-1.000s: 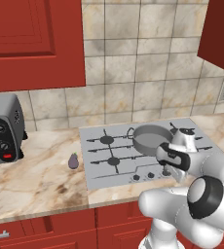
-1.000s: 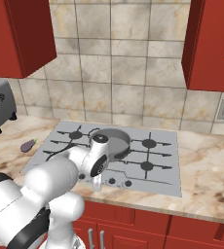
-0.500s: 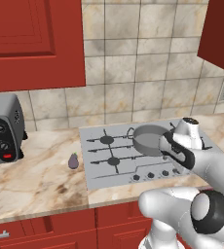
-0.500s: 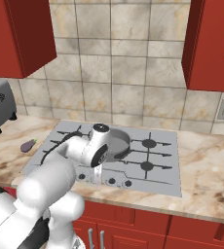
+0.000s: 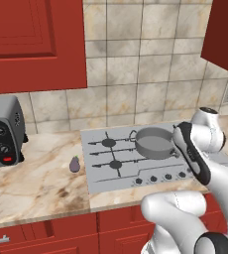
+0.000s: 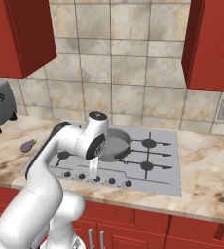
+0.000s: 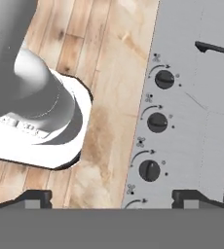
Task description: Turn on the burner for the pot on the stove. Wait thirty seconds for the pot to heat up. Then add the eggplant to the pot.
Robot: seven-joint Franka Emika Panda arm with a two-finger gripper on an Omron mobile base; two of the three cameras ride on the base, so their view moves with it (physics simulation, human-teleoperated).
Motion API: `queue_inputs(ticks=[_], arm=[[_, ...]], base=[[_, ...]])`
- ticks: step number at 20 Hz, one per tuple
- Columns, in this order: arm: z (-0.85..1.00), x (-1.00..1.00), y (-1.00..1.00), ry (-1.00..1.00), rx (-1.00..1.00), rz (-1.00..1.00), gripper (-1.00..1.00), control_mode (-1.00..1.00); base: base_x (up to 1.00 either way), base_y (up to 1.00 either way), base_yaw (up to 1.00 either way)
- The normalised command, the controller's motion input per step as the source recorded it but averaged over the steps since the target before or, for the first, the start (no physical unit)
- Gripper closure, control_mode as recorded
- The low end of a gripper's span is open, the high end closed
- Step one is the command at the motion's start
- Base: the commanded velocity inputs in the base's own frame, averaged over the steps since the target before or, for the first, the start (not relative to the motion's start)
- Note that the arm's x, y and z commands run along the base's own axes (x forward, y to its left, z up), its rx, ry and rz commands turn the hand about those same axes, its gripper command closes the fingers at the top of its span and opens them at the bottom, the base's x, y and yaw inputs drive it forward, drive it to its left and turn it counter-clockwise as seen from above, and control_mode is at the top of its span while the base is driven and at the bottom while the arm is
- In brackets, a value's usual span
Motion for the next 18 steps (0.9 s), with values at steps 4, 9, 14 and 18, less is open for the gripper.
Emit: queue_inputs(ticks=[4,9,14,18], arm=[[0.44,-1.0,-0.41,-0.04,0.09,-0.1,-1.0,-1.0],[0.27,-1.0,-0.56,-0.1,0.11,-0.18,-1.0,-1.0],[0.09,-0.8,-0.47,-0.22,0.07,-0.12,-1.0,-1.0],[0.01,-0.07,-0.03,-0.06,0.0,-0.01,-1.0,-1.0]], base=[[0.0,0.0,0.0],[0.0,0.0,0.0],[0.0,0.0,0.0],[0.0,0.0,0.0]])
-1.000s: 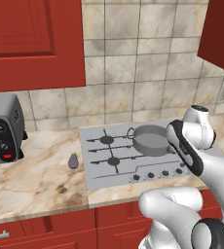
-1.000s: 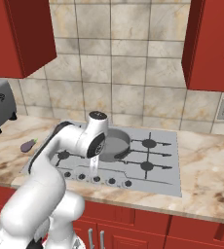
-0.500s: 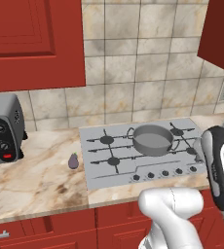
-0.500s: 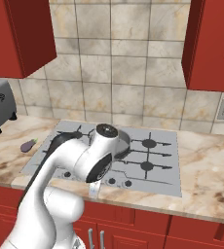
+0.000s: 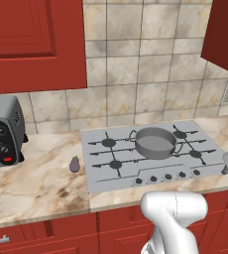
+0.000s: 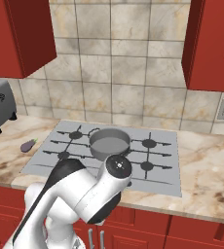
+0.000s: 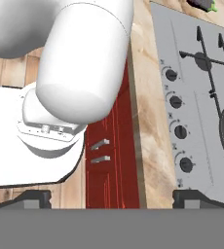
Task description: Turn on the burner for the pot on the stove. Wait thirty seconds for the pot to heat up. Then add the eggplant to the pot.
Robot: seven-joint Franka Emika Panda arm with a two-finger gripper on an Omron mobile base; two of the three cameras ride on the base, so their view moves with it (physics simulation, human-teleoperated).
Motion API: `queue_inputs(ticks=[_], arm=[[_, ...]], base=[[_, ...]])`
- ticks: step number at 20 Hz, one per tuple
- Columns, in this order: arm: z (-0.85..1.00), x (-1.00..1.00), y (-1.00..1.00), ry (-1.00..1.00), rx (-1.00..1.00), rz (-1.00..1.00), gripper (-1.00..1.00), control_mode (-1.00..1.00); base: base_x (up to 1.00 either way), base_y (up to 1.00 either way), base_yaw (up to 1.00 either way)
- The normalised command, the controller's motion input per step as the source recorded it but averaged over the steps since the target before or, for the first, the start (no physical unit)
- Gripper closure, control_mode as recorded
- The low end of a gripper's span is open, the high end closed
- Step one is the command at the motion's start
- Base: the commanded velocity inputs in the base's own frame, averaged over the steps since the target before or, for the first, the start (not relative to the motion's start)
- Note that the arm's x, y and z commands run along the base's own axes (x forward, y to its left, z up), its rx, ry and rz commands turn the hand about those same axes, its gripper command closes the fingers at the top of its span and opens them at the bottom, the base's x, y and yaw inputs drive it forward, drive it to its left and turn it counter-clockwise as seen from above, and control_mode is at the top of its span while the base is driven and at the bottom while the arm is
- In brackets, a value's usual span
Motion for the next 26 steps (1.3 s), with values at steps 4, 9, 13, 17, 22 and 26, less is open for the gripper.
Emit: queue_inputs(ticks=[4,9,13,17,22,26], arm=[[0.0,0.0,0.0,0.0,0.0,0.0,-1.0,-1.0],[0.0,0.0,0.0,-0.01,0.0,0.0,-1.0,-1.0],[0.0,-0.01,0.0,-0.08,0.0,0.0,-1.0,-1.0],[0.0,0.0,0.0,-0.15,0.0,0.0,-1.0,-1.0],[0.0,0.0,0.02,-0.24,-0.03,0.0,-1.0,-1.0],[0.0,0.0,0.0,-0.24,-0.02,0.0,-1.0,-1.0]], base=[[0.0,0.0,0.0],[0.0,0.0,0.0],[0.0,0.0,0.0],[0.0,0.0,0.0],[0.0,0.0,0.0],[0.0,0.0,0.0]])
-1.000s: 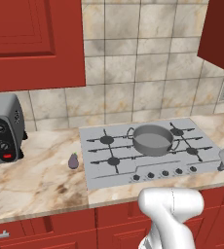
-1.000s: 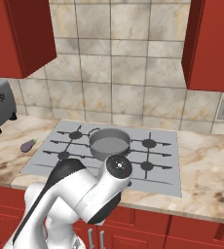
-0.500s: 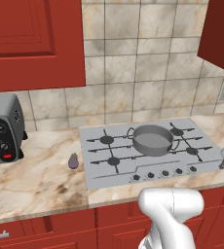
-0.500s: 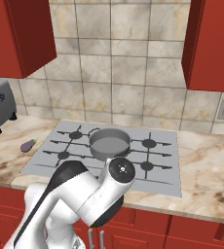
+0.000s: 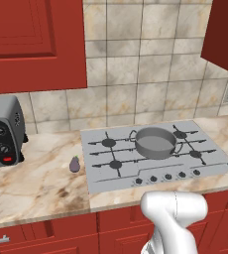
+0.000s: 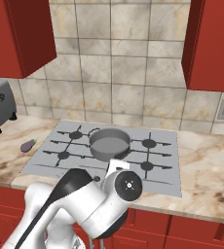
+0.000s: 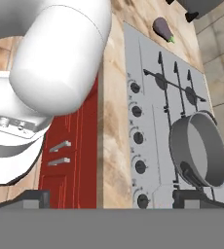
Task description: Turn on the burner for the pot on the stove. Wait thirty seconds for the pot to heat up. Then add the eggplant to the pot.
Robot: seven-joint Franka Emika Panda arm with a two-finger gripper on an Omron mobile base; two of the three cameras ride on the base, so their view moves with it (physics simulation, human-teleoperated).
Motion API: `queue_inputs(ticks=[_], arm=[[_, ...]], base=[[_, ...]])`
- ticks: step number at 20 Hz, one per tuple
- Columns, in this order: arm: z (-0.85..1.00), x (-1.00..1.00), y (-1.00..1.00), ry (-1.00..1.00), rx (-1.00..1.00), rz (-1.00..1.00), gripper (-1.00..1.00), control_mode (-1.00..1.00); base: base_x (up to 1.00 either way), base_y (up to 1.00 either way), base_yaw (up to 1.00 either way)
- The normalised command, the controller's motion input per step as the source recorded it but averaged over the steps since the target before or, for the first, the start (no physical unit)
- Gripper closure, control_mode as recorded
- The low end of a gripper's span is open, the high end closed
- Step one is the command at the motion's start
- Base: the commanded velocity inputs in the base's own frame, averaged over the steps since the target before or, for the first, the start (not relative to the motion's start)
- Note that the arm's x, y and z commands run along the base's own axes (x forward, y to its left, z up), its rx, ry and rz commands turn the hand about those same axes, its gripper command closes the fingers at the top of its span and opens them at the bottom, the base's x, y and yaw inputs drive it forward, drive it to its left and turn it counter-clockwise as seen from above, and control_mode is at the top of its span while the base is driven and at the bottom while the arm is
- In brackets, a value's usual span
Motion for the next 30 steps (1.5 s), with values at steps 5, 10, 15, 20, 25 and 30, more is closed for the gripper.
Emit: queue_inputs(ticks=[5,10,15,20,25,30], arm=[[0.0,0.01,0.04,-0.2,0.0,0.0,-1.0,-1.0],[0.03,0.06,0.27,-0.05,0.0,0.0,-1.0,-1.0],[0.0,0.18,0.41,0.0,-0.01,0.0,-1.0,-1.0],[0.0,0.14,0.19,0.0,0.0,0.0,-1.0,-1.0],[0.0,0.0,0.0,0.0,0.0,0.0,-1.0,-1.0],[0.0,0.0,0.0,0.0,0.0,0.0,-1.0,-1.0]], base=[[0.0,0.0,0.0],[0.0,0.0,0.0],[0.0,0.0,0.0],[0.0,0.0,0.0],[0.0,0.0,0.0],[0.0,0.0,0.0]])
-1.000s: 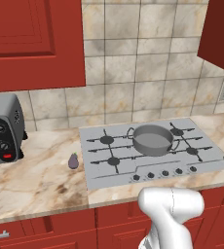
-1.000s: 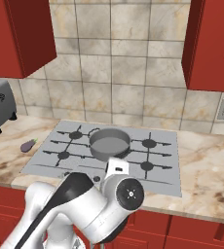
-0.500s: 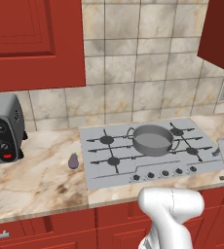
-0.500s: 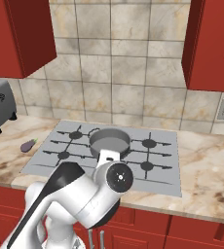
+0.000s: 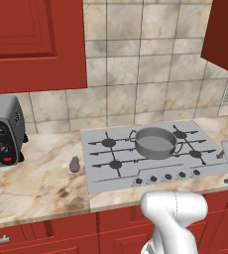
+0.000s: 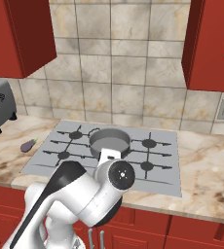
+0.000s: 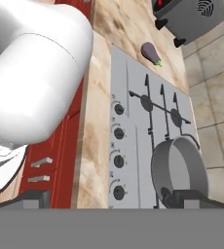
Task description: Turn on the burner for the pot on the stove. Wait thirty seconds for the pot to heat up. Then add the eggplant to the pot.
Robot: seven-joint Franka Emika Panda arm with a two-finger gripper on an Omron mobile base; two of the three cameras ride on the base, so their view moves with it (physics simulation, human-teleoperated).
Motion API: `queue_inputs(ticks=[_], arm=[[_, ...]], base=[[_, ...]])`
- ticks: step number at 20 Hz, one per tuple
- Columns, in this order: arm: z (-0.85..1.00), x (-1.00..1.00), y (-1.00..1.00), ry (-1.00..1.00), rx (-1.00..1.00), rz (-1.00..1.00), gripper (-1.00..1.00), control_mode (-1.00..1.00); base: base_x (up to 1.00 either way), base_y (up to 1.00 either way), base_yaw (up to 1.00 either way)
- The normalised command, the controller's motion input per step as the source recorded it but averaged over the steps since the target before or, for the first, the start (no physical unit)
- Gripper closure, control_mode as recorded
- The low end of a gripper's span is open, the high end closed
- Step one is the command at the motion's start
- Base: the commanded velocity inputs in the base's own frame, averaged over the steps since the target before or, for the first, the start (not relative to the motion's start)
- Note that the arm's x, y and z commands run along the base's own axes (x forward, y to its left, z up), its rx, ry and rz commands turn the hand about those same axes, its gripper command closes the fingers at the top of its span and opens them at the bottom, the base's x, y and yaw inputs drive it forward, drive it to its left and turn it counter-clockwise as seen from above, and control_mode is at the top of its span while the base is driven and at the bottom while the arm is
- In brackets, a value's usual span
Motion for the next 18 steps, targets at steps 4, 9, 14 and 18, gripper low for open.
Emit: queue_inputs(ticks=[4,9,14,18], arm=[[0.0,0.0,0.0,0.0,0.0,0.0,-1.0,-1.0],[0.0,0.0,0.0,0.0,0.0,0.0,-1.0,-1.0],[0.0,0.0,0.0,0.0,0.0,0.0,-1.0,-1.0],[0.0,0.0,0.0,0.0,0.0,0.0,-1.0,-1.0]], base=[[0.0,0.0,0.0],[0.0,0.0,0.0],[0.0,0.0,0.0],[0.0,0.0,0.0]])
